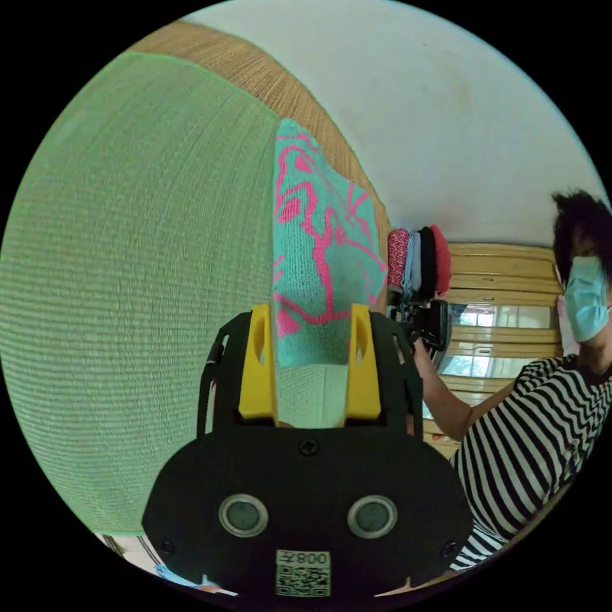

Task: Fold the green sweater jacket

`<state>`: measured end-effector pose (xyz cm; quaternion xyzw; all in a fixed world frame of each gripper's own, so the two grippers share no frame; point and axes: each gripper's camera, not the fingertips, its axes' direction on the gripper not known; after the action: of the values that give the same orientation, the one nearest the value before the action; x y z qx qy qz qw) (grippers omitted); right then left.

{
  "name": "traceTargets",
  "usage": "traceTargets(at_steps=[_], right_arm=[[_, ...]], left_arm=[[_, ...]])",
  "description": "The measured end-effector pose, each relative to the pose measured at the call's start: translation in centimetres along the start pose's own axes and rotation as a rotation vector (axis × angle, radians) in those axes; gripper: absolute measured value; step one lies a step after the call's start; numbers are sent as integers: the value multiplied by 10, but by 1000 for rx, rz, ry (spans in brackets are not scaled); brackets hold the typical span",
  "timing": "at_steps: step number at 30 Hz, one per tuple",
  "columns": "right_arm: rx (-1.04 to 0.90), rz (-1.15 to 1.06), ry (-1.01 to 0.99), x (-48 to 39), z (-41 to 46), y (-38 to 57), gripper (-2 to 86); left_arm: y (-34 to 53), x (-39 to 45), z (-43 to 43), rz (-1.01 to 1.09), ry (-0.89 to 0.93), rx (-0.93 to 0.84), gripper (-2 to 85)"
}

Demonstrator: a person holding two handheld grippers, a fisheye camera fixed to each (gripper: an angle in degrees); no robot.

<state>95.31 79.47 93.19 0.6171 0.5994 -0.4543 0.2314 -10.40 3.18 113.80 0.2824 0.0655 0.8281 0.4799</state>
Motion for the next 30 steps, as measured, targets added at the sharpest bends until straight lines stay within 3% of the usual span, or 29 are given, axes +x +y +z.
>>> traceTargets(at_steps=[4,14,25,30], right_arm=[[27,52,-70,40,-12,8,109],[23,160,-278,143,-7,16,144],[-34,165,-528,221,-12,29,107],[-45,205,-637,250,-31,50,90]], left_arm=[[-17,-32,2,-106,174,-46,223],[-60,-47,6,-89,301,-134,239],[-110,-70,37,-102,337,-240,167],[-118,-75,55,-119,400,-202,143]])
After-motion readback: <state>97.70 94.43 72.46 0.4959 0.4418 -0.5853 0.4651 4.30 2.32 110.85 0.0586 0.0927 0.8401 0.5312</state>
